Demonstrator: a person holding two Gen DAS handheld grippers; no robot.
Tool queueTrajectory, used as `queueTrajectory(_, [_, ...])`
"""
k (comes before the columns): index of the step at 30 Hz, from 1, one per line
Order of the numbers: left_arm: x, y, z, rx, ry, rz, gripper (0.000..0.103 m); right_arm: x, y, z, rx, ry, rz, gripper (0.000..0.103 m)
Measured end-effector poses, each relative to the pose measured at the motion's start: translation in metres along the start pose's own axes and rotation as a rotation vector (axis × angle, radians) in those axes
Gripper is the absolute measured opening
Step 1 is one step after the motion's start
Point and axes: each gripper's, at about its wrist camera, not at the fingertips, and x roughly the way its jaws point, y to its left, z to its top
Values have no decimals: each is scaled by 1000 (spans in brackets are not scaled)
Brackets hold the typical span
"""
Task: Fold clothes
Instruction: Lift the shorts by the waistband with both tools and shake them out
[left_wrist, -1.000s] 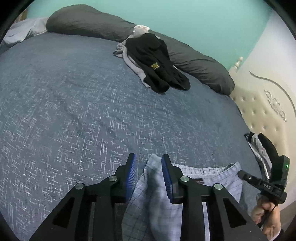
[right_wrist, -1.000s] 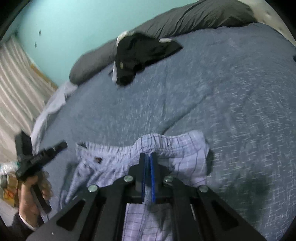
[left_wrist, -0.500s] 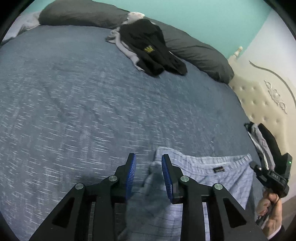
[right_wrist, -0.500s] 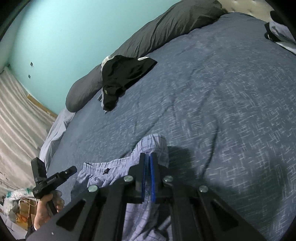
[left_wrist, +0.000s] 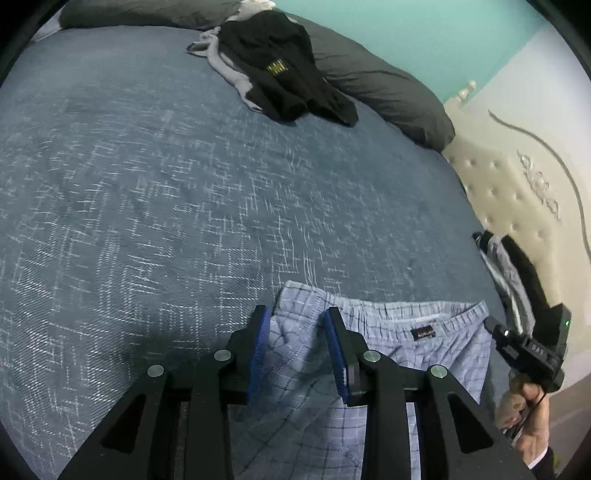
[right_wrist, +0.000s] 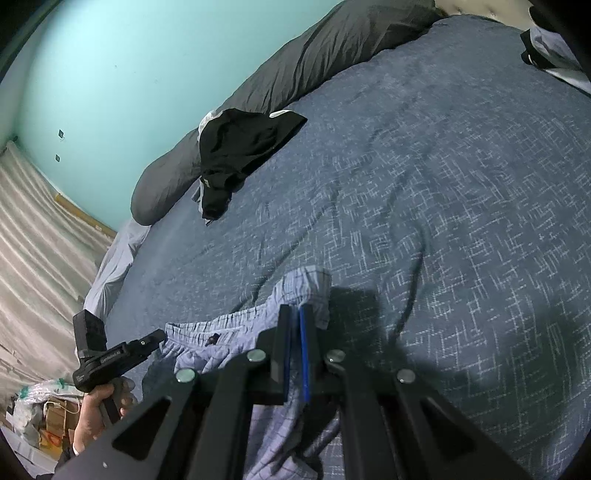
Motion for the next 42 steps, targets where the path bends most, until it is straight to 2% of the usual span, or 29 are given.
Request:
queueTrajectory(2, [0,-2,-2,16,6,3,31,2,-1,-1,3,6,-1,4])
queueTrajectory(3, [0,-3,-3,25,7,2,20,3,-1,-1,4,8,-2,4])
queueTrajectory(6, [-4,-9,-3,54,0,3,9,5,-1,-1,5,9,3,4])
queueTrajectory(9, [-16,-16,0,81,-44,15,7,4,3,1,-4,2,15,4])
queueTrajectory(14, [-62,-29,12,123,-190,42,7,-1,16,9,-29,-36,60,4])
queueTrajectory(16, [-84,-37,17,151,-252,59,7,-4,27,14,-49,-61,85,4])
queueTrajectory(21, [-122,-53,18,193,-338,67,7,-22,61,26,-116,-135,137,4])
queueTrajectory(30, [-200,-88,14,255,-503,50,7,-80,110,38,-206,-273,199,4])
queueTrajectory(42, [-310,-138,-1,319,-640,29,7,-184,178,47,-348,-396,252,4])
